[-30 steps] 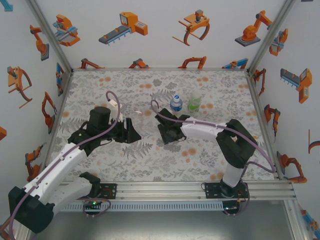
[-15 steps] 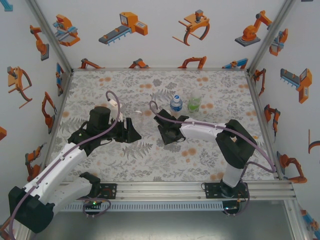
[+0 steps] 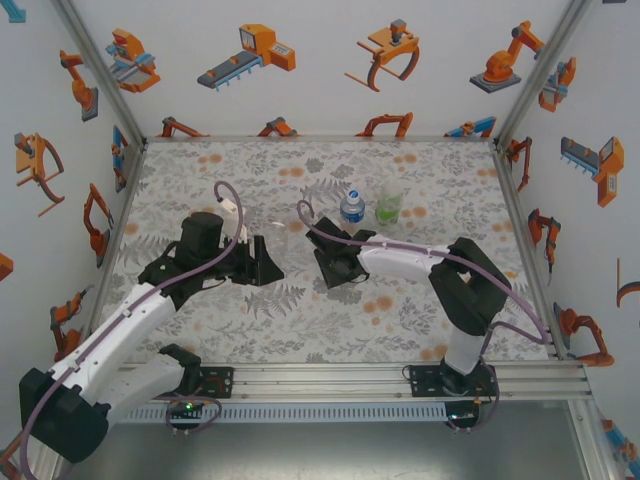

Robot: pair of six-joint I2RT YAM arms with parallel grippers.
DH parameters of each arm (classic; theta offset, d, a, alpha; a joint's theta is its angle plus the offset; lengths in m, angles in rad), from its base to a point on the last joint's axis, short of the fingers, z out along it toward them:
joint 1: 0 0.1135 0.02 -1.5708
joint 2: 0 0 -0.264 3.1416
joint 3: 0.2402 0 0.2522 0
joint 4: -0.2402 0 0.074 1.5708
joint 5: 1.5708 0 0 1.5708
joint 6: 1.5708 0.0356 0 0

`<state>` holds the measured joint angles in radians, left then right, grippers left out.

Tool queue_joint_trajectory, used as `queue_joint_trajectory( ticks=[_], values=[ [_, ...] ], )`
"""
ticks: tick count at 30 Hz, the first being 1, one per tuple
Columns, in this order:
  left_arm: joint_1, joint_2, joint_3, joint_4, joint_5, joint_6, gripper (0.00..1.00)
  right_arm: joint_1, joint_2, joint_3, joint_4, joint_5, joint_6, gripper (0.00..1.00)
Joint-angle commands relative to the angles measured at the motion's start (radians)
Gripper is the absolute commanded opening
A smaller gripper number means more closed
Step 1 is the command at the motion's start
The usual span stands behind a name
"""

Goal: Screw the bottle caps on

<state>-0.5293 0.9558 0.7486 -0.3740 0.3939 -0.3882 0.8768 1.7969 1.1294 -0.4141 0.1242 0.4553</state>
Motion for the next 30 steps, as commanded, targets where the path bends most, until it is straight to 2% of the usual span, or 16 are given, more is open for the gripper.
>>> queue_joint_trajectory(
  ticks=[1, 16, 23, 30],
  values=[
    [0.002, 0.007, 0.017, 0.017, 0.024, 0.0, 0.03, 0.006, 0.022, 0.026, -0.012, -0.003, 0.012, 0.37],
    [0.003, 0.017, 0.018, 0.009, 0.013, 0.002, 0.03, 0.006, 0.032, 0.036, -0.002, 0.01, 0.003, 0.38],
    [0.002, 0.023, 0.02, 0.009, 0.014, 0.006, 0.03, 0.006, -0.004, 0.031, 0.002, 0.018, -0.012, 0.32],
    [0.001, 0.043, 0.027, 0.025, 0.085, 0.062, 0.02, 0.006, -0.087, 0.011, -0.002, 0.011, -0.033, 0.31]
  ],
)
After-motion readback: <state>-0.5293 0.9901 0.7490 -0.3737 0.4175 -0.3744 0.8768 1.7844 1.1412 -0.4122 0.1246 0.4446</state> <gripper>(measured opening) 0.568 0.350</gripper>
